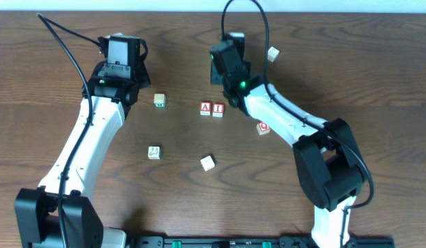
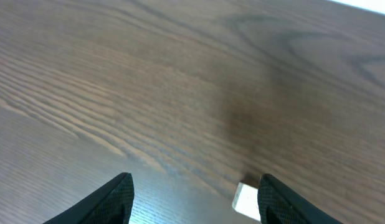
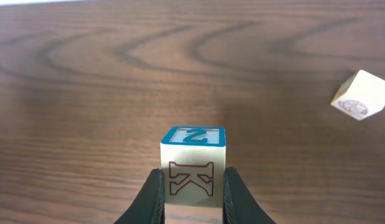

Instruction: Spell out Ai2

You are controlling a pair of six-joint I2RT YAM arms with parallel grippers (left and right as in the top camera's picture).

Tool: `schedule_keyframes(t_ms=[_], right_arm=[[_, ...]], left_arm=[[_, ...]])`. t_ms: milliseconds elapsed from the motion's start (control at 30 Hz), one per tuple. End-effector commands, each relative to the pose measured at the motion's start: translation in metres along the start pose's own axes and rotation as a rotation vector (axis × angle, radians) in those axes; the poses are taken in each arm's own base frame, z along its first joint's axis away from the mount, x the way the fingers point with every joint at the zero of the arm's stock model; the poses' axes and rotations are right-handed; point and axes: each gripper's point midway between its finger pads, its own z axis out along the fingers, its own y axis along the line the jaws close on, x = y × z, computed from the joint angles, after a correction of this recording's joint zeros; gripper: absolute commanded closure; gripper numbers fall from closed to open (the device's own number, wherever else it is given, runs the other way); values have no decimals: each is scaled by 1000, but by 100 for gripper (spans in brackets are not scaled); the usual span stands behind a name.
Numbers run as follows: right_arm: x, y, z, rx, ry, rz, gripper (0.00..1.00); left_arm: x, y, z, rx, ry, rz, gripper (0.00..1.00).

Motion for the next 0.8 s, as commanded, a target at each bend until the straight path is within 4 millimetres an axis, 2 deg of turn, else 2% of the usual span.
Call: schedule_keyframes(t_ms=[0,167,300,467,767], right_arm=[[26,-18,10,43,12,-55,99],[34,-25,10,35,-36,-57,99],[32,-37,-1,65,-81,-49,99],[47,-42,-14,38,-133,-37,99],[76,-36,-25,-24,-197,-76,99]], left_arm=[[-13,8,-2,-40,-44,-1,36],[-18,6,-1,-35,-62,0,36],[-21,4,0,-29,-75,-3,36],[-25,6,-1,-43,-95,0,37],[-31,5,-1,-40,-120,4,39]])
